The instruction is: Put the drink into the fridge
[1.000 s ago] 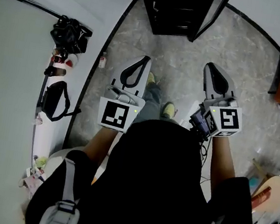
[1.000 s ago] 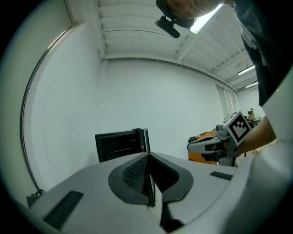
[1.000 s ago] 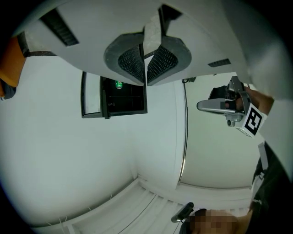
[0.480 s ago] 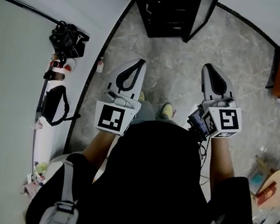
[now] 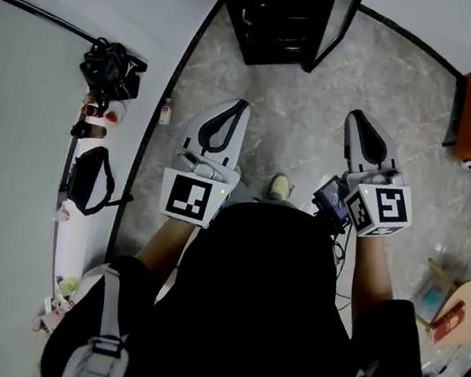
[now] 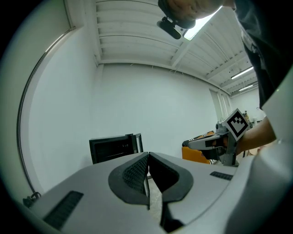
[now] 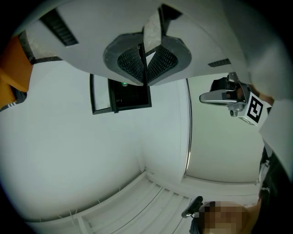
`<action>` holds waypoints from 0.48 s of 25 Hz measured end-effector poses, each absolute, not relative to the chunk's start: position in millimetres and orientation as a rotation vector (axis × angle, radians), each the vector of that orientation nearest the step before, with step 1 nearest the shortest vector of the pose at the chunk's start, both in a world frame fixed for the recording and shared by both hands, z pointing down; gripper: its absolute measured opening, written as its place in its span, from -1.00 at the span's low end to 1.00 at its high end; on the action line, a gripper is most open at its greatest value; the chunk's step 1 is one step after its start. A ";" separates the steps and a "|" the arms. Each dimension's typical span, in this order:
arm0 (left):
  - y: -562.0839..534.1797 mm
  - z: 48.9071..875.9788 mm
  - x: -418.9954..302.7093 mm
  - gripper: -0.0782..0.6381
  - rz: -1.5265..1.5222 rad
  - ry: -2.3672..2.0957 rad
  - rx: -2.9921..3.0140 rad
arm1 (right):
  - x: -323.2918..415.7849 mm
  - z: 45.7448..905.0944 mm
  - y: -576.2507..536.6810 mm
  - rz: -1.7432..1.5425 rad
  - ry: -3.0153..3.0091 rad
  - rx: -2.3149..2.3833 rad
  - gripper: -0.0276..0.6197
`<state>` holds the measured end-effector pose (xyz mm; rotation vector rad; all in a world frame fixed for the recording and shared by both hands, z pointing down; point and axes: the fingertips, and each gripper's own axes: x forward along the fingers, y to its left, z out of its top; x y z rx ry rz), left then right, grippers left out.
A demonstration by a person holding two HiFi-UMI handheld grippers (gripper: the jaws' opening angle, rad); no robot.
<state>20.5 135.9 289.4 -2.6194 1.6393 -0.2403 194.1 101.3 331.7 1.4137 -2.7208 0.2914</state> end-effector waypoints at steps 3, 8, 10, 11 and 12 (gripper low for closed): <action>136.0 288.6 15.3 -0.75 -0.236 1.645 -2.610 | 188.4 328.7 101.0 0.278 -2.714 1.420 -0.82; 136.4 284.5 10.6 -0.75 -0.228 1.654 -2.594 | 184.1 323.1 99.8 0.256 -2.730 1.408 -0.82; 135.2 283.4 10.8 -0.75 -0.227 1.655 -2.589 | 184.6 321.5 98.4 0.248 -2.732 1.405 -0.82; 134.5 282.9 10.8 -0.75 -0.225 1.655 -2.588 | 185.0 321.1 97.8 0.247 -2.731 1.407 -0.82; 134.1 282.5 10.7 -0.75 -0.223 1.655 -2.587 | 185.3 321.3 97.3 0.247 -2.732 1.405 -0.82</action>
